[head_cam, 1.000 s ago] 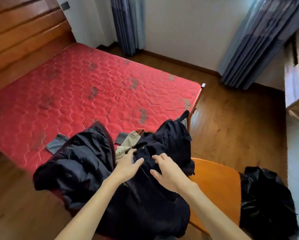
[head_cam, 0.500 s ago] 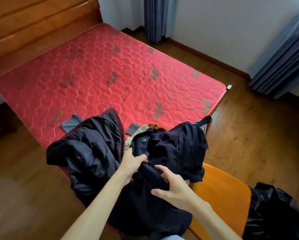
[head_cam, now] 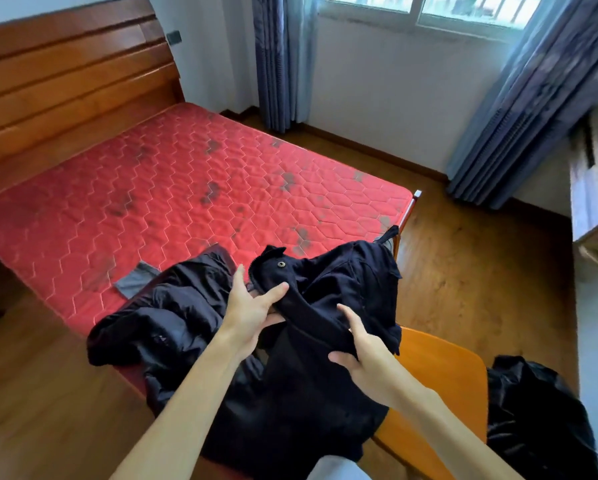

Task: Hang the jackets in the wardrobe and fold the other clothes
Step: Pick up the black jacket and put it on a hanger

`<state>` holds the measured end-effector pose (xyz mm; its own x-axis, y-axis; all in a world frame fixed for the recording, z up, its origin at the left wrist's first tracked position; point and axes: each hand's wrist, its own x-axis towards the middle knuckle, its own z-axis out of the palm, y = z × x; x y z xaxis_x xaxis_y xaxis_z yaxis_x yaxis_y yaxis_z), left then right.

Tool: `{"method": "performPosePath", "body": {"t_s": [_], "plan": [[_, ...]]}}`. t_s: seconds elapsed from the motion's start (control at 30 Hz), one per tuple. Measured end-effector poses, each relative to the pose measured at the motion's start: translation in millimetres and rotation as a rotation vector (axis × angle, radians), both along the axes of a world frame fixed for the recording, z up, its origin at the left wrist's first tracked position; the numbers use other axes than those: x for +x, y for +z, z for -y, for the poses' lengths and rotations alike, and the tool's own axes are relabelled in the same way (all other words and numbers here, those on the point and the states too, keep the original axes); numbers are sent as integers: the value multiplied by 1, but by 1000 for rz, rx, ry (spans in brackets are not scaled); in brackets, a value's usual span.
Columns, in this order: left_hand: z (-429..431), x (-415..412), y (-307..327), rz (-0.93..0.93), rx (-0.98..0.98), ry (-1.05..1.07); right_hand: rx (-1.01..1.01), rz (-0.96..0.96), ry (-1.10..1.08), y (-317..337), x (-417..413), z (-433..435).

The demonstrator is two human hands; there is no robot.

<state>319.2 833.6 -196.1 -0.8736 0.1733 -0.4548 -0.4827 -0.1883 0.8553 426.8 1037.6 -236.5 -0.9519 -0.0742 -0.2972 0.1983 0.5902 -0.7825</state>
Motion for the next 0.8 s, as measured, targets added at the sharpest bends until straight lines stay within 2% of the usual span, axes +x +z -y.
{"method": "performPosePath", "body": {"t_s": [0.03,0.13,0.2,0.43,0.53,0.63,0.8], "plan": [[1,8,6,-36,-18,32,31,-102,-59,3,9,8],[2,34,24,-242,-110,130,255,-581,-307,10,41,34],[0,55,41,-335,-57,155,288,-750,-378,15,60,52],[8,107,126,-542,79,115,309,-669,-525,29,97,72],[34,107,162,-557,205,123,257,-676,-555,64,98,60],[67,104,187,-627,303,110,293,-781,-576,115,95,56],[105,118,215,-936,21,325,194,-931,-524,199,92,62]]}}
